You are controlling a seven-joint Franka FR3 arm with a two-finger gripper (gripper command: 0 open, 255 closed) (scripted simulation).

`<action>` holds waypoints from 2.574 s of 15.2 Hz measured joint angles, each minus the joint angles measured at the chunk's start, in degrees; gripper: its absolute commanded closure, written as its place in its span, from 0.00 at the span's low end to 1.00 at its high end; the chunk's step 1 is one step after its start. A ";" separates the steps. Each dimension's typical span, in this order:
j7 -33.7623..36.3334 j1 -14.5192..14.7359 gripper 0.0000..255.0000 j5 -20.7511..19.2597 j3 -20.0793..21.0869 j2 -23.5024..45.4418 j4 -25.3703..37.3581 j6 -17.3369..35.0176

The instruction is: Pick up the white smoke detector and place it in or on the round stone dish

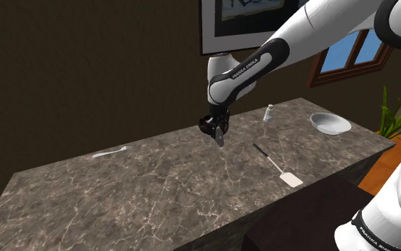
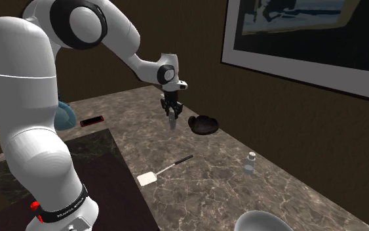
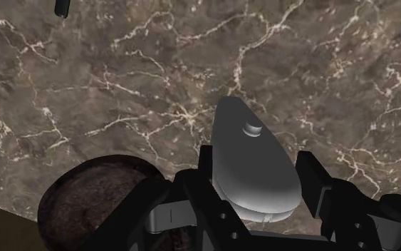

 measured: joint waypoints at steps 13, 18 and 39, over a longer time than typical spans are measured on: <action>-1.50 -0.69 1.00 0.71 -0.16 -2.75 5.79 -8.52; -5.01 -2.68 1.00 0.48 -1.57 5.20 18.01 -12.77; -11.45 -6.37 1.00 0.33 -3.51 30.83 52.04 -21.13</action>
